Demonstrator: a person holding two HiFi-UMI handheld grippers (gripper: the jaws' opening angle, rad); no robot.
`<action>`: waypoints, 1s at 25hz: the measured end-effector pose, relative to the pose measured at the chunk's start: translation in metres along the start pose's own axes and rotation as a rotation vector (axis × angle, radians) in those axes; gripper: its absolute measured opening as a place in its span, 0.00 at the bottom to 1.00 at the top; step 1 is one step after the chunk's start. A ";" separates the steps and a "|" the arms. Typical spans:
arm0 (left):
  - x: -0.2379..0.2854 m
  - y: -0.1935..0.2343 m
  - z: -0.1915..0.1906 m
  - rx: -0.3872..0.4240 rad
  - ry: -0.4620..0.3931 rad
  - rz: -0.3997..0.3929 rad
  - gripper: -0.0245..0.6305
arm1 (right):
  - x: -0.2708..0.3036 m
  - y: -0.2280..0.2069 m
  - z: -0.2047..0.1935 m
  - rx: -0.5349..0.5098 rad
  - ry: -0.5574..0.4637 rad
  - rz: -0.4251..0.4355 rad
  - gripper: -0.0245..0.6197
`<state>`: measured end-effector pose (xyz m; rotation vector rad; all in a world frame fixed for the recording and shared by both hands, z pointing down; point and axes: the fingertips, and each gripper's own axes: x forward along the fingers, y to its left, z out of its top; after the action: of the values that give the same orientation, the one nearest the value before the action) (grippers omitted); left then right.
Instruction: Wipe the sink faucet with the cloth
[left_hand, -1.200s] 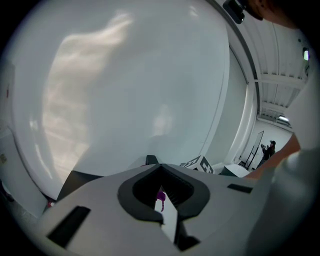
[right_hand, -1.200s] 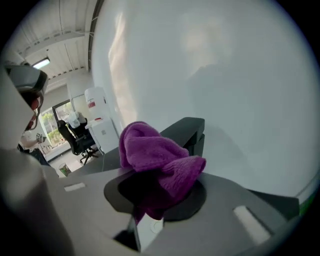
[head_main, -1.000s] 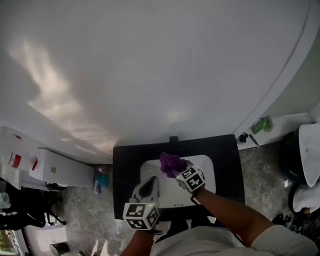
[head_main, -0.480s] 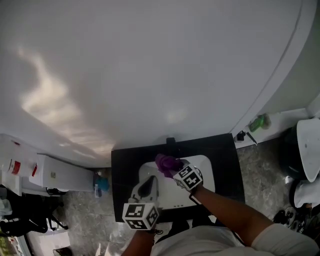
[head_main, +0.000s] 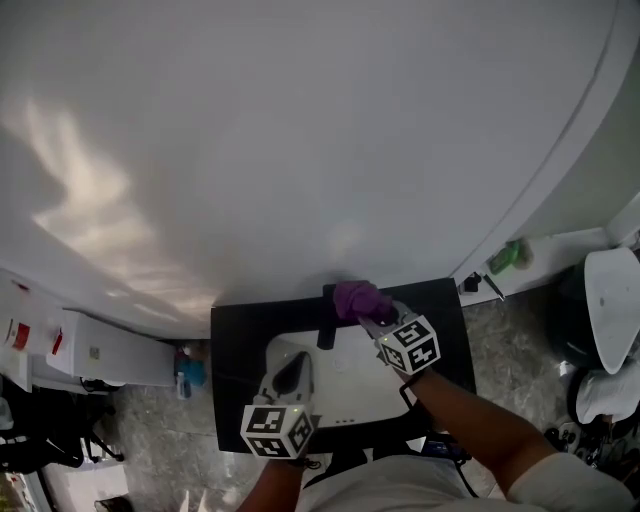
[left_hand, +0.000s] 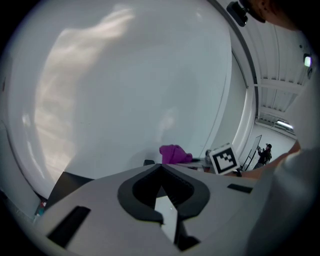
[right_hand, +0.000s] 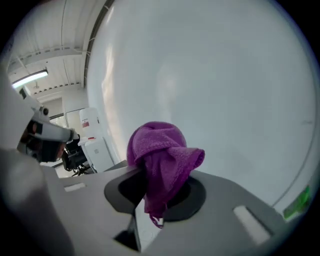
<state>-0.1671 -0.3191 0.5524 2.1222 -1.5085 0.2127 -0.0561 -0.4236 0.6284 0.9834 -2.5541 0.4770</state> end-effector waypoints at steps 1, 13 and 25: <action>0.002 -0.001 -0.001 0.000 0.005 -0.002 0.05 | 0.010 -0.005 0.008 -0.011 0.001 0.013 0.15; -0.003 0.033 -0.010 -0.005 0.039 0.100 0.05 | 0.105 -0.021 -0.102 -0.083 0.278 0.174 0.14; -0.017 0.027 0.006 0.024 -0.010 0.112 0.05 | 0.066 -0.011 -0.105 -0.076 0.299 0.185 0.15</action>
<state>-0.1990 -0.3142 0.5484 2.0622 -1.6402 0.2618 -0.0717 -0.4236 0.7523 0.6001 -2.3807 0.5288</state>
